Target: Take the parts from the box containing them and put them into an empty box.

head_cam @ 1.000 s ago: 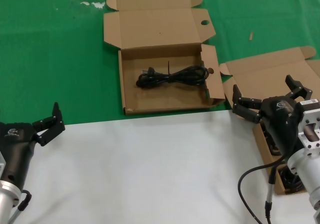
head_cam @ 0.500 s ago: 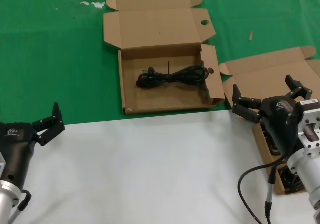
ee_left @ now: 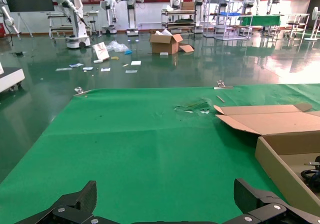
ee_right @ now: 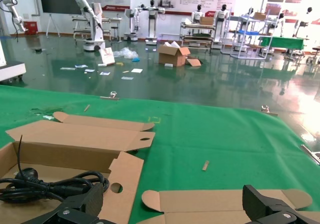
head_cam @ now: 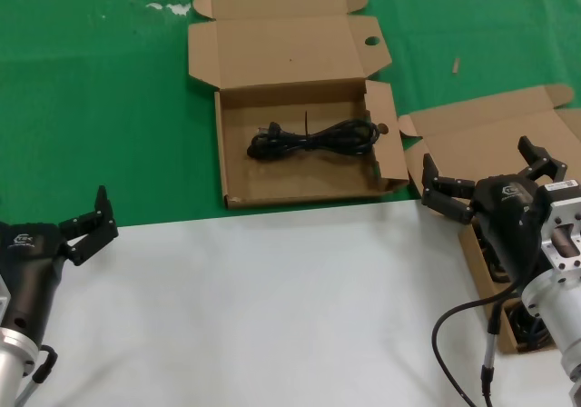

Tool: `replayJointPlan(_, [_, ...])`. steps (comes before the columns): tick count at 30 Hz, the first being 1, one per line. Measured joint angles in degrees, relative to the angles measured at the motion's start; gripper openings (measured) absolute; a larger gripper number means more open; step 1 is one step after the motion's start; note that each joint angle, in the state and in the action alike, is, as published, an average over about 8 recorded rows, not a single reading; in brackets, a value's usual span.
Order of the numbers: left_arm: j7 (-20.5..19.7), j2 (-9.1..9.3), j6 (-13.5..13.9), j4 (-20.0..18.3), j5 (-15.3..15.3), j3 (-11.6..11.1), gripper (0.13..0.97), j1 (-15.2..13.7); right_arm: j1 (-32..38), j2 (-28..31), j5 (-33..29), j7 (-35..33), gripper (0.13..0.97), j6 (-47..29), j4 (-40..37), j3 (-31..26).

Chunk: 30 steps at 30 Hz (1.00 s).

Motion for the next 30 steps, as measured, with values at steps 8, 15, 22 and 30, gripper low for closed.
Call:
replayJointPlan(8, [0.0,0.0,0.0,0.0,0.0,0.0,0.966,0.0,0.0,0.0,0.0,0.0,0.966,0.0,0.0,0.0])
replayJointPlan(15, [0.0,0.0,0.0,0.0,0.0,0.0,0.966,0.0,0.0,0.0,0.0,0.0,0.966,0.0,0.0,0.0])
replayJointPlan(22, [0.0,0.0,0.0,0.0,0.0,0.0,0.966,0.0,0.0,0.0,0.0,0.0,0.966,0.0,0.0,0.0])
replayJointPlan(30, [0.0,0.0,0.0,0.0,0.0,0.0,0.966,0.0,0.0,0.0,0.0,0.0,0.966,0.0,0.0,0.0])
